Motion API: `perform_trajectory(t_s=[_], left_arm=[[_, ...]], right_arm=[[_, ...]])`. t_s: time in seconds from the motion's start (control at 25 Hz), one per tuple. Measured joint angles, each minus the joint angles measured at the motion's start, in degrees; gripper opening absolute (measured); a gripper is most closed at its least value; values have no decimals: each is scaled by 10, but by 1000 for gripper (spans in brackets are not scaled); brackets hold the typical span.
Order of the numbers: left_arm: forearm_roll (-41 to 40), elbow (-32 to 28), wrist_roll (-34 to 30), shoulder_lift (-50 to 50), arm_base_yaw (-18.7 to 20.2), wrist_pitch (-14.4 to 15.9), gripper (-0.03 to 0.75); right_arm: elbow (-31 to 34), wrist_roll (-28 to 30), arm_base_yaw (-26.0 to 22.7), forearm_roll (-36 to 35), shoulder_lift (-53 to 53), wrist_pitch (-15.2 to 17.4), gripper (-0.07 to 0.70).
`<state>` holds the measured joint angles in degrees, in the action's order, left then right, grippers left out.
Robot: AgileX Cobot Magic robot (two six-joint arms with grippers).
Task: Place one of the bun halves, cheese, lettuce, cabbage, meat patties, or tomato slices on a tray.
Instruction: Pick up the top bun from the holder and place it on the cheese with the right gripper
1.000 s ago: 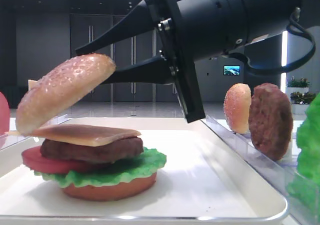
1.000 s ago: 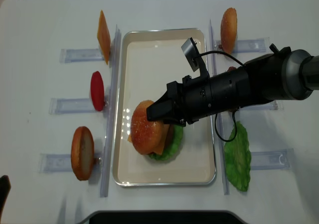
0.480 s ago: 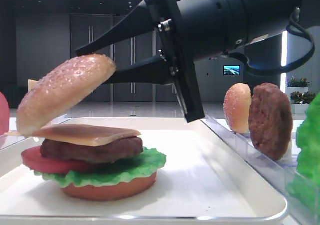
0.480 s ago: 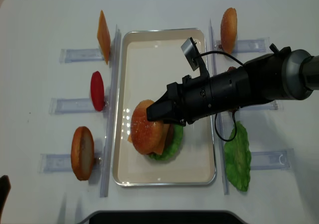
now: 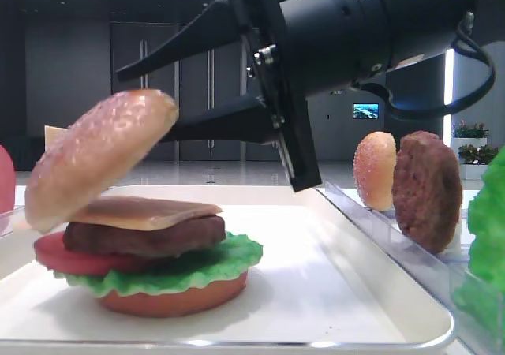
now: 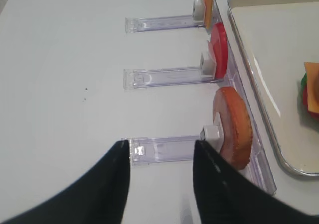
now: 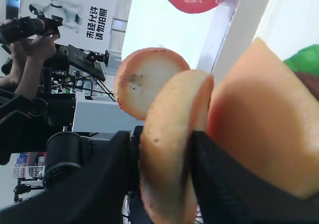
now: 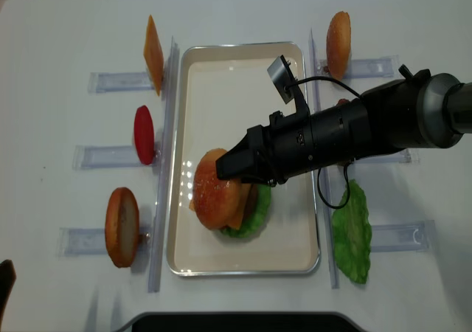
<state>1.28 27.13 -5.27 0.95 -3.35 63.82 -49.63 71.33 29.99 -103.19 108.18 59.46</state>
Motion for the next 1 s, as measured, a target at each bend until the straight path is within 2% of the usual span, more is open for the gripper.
perform_trajectory(t_s=[0.2,0.68,1.0], left_arm=[[0,0,0,0,0,0,327],[0,0,0,0,0,0,327],[0,0,0,0,0,0,327]], right_arm=[[0,3,0,0,0,0,367],[0,18,0,0,0,-5,391],[0,35,0,0,0,-9,485]])
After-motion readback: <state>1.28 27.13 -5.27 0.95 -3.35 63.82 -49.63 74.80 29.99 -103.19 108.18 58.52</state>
